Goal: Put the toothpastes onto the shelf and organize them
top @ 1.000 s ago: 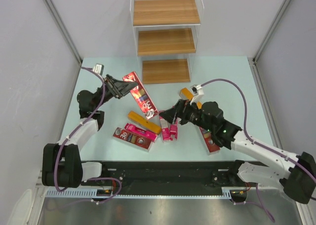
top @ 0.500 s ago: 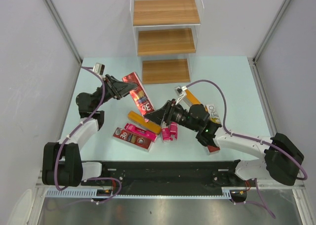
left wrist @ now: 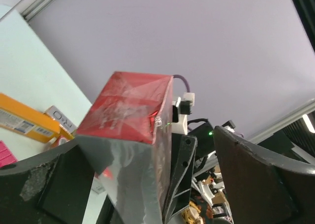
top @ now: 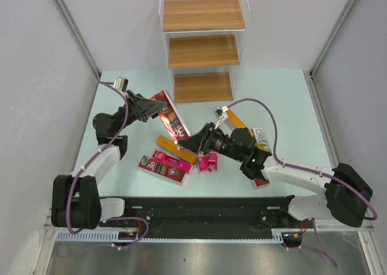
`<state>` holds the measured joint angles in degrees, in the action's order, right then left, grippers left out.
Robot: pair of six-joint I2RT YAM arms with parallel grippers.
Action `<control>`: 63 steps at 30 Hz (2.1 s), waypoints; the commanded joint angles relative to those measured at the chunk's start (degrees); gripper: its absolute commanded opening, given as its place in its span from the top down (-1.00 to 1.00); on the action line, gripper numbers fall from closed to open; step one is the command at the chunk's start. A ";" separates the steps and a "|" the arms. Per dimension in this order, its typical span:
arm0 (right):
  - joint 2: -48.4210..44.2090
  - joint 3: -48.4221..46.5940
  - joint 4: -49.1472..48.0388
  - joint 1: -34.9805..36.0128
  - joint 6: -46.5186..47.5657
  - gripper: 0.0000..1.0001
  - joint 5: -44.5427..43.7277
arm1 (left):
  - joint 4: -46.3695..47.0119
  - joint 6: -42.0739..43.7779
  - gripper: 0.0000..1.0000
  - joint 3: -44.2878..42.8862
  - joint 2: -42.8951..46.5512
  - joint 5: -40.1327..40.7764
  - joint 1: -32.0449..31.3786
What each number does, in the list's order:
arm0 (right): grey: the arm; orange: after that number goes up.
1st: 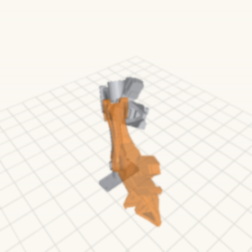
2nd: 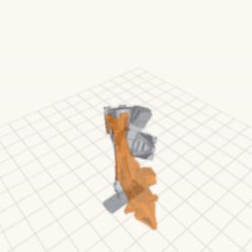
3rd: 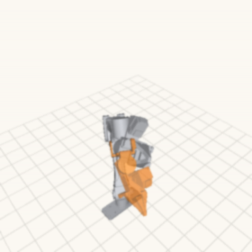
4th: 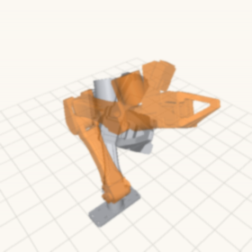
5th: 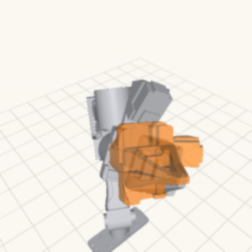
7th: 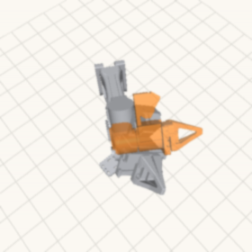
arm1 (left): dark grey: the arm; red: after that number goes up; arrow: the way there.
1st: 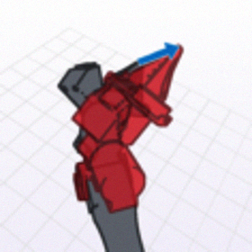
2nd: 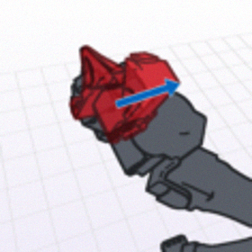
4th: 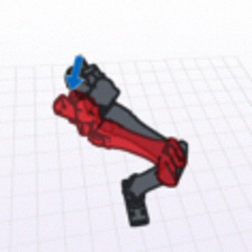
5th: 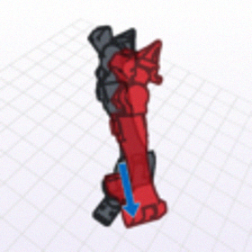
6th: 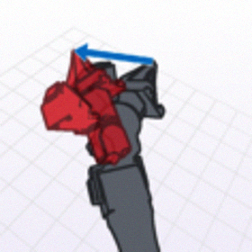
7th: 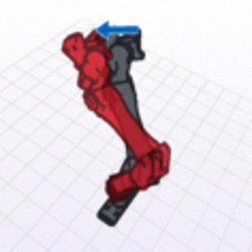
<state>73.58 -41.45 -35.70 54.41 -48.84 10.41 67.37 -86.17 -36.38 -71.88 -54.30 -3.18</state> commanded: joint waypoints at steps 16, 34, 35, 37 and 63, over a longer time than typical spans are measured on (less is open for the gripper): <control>-16.55 -11.62 30.50 -7.65 6.73 0.42 -8.31 | -95.23 58.84 -1.00 -17.76 21.61 53.27 -0.77; 30.16 -79.80 53.00 -19.69 13.60 0.36 3.82 | -99.54 62.88 -0.99 -26.10 16.86 47.36 -0.77; 32.65 -87.93 53.89 -20.22 13.25 0.36 4.08 | -99.45 62.88 -0.99 -26.54 16.86 47.01 -0.77; 40.63 -95.62 55.99 -21.97 11.14 0.35 5.14 | -99.63 62.79 -0.99 -27.95 16.86 46.39 -0.77; 55.53 -101.99 34.12 -26.64 -21.65 0.14 8.66 | -103.67 63.50 -0.99 -33.32 17.74 47.62 -0.77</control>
<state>129.86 -142.30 3.38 26.61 -67.46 19.99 -35.79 -23.46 -67.42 -55.18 -7.14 -3.99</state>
